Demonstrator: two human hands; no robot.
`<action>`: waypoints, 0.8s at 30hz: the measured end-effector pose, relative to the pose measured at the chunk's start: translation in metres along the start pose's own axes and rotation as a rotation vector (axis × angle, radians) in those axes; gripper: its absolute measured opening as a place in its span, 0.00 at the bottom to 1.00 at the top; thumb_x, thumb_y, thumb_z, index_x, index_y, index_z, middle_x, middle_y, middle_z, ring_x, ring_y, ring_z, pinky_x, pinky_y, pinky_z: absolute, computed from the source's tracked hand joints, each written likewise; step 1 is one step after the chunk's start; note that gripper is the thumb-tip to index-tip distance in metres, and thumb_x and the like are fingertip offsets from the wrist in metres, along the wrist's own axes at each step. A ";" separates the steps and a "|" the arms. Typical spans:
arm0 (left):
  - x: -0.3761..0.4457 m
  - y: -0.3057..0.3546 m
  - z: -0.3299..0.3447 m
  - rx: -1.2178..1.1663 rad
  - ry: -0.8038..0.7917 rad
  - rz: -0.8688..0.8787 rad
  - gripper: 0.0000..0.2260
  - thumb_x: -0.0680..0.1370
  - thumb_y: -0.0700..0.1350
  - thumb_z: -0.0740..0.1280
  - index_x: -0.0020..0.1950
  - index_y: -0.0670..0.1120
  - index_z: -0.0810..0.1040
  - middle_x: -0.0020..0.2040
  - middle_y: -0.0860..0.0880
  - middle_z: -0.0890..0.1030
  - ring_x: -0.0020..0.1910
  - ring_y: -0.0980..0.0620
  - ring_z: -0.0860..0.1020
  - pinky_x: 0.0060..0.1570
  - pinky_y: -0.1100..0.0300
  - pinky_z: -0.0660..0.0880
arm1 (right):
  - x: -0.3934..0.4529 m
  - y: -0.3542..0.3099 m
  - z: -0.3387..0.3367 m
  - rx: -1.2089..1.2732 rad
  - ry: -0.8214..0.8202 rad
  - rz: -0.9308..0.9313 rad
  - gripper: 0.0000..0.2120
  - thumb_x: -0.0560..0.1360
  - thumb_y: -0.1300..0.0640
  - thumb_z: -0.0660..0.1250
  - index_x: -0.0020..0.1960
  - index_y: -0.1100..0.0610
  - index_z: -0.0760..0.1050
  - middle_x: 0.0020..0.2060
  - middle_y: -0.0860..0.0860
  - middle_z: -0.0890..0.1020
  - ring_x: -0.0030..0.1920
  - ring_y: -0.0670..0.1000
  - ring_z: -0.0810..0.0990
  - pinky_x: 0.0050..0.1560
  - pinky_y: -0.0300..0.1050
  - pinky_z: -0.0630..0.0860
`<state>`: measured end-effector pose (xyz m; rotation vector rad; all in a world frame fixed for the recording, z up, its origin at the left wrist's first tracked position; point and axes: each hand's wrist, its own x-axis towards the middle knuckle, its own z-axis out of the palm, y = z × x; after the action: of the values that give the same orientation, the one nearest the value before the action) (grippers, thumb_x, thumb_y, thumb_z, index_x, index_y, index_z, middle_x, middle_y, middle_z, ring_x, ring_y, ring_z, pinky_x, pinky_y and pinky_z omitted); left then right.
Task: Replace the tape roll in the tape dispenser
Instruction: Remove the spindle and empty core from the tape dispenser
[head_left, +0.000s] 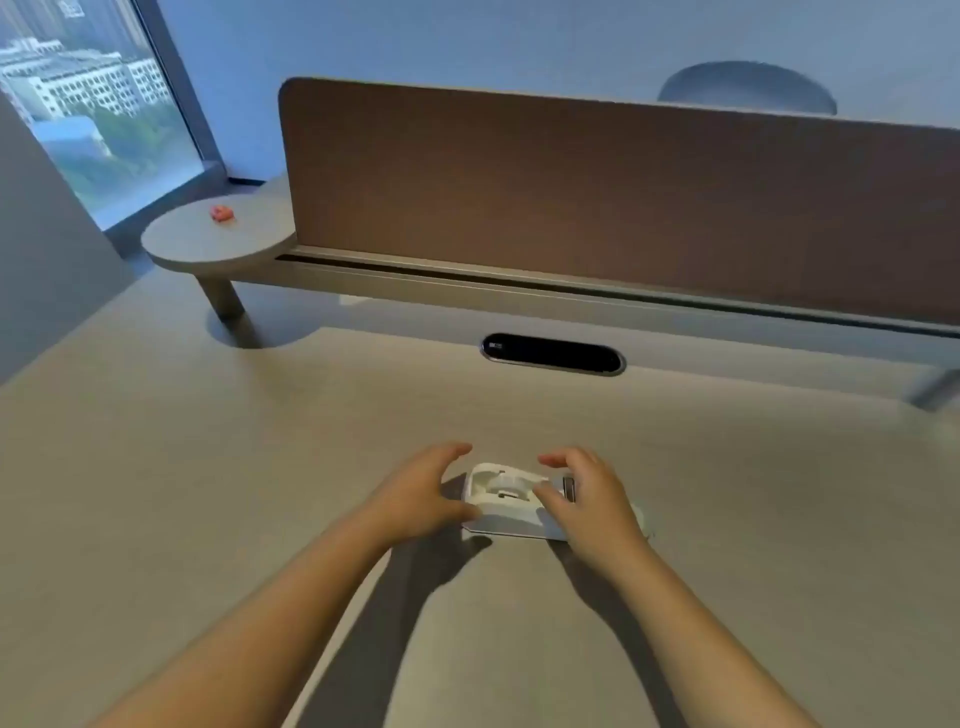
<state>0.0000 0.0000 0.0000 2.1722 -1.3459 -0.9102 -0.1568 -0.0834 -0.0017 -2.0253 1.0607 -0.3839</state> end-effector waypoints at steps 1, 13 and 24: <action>0.003 -0.004 0.004 0.003 -0.017 0.005 0.33 0.69 0.46 0.70 0.70 0.46 0.59 0.72 0.46 0.65 0.69 0.47 0.65 0.67 0.55 0.62 | 0.002 0.003 0.006 -0.057 -0.005 -0.005 0.11 0.73 0.56 0.63 0.56 0.55 0.71 0.57 0.52 0.76 0.59 0.53 0.69 0.57 0.46 0.66; 0.022 -0.035 0.026 -0.245 0.042 0.086 0.26 0.66 0.40 0.71 0.63 0.50 0.71 0.58 0.48 0.78 0.54 0.51 0.76 0.56 0.61 0.70 | 0.012 0.013 0.034 -0.103 0.093 -0.042 0.04 0.72 0.58 0.64 0.46 0.55 0.76 0.36 0.38 0.69 0.52 0.47 0.63 0.51 0.41 0.55; 0.028 -0.031 0.019 -0.070 0.003 0.105 0.25 0.67 0.44 0.71 0.63 0.51 0.70 0.60 0.47 0.78 0.58 0.47 0.74 0.59 0.50 0.72 | 0.015 0.014 0.038 0.045 0.136 -0.024 0.08 0.71 0.59 0.65 0.38 0.45 0.73 0.41 0.47 0.76 0.52 0.52 0.69 0.53 0.46 0.62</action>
<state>0.0143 -0.0113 -0.0420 2.0297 -1.3913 -0.8998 -0.1336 -0.0801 -0.0376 -1.9962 1.1006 -0.5607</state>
